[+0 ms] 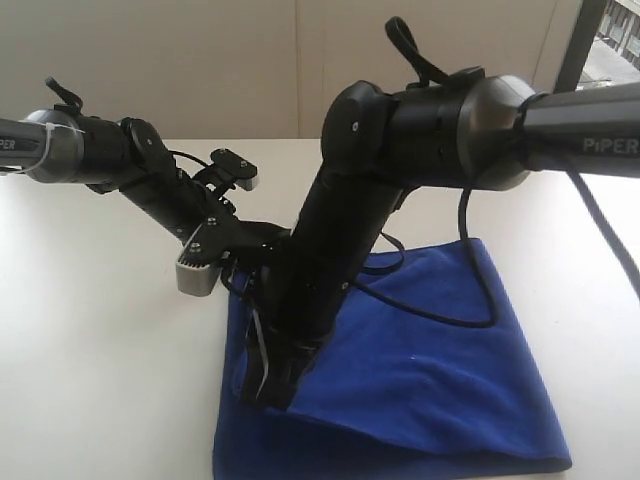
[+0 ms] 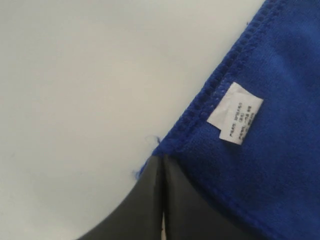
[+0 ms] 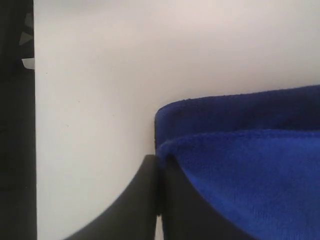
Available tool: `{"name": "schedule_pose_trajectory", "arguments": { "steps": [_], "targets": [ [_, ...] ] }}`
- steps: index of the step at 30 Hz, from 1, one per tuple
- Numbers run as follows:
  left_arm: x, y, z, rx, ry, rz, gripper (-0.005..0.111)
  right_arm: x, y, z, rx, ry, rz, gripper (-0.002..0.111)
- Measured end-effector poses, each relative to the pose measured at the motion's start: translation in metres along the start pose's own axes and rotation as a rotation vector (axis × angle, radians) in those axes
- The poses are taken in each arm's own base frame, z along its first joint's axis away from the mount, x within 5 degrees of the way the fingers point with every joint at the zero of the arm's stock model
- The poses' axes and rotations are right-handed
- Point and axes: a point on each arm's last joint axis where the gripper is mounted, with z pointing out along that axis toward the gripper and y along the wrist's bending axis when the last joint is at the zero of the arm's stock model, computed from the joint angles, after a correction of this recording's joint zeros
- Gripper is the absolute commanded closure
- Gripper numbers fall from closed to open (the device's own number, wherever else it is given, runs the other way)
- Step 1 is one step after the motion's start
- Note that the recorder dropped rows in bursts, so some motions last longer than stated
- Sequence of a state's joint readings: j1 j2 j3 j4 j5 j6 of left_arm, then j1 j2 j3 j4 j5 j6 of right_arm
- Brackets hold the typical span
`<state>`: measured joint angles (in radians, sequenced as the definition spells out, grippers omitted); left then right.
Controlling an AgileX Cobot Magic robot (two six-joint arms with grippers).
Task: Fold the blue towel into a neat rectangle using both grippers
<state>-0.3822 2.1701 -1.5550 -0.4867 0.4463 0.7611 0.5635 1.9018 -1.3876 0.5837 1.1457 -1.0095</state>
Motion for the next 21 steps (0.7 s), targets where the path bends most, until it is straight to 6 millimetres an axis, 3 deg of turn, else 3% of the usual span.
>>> {"name": "schedule_pose_trajectory", "arguments": {
  "steps": [8, 15, 21],
  "targets": [
    [0.0, 0.0, 0.0, -0.002, -0.001, 0.0, 0.107, -0.003, -0.001, 0.006, 0.013, -0.003, 0.002, 0.108],
    [0.0, 0.0, 0.0, -0.002, -0.001, 0.0, 0.107, -0.002, -0.008, 0.027, 0.001, 0.021, 0.022, 0.108],
    [0.0, 0.0, 0.0, -0.002, -0.001, 0.0, 0.107, -0.013, 0.0, 0.048, 0.005, 0.02, -0.008, 0.108]
  ]
}}
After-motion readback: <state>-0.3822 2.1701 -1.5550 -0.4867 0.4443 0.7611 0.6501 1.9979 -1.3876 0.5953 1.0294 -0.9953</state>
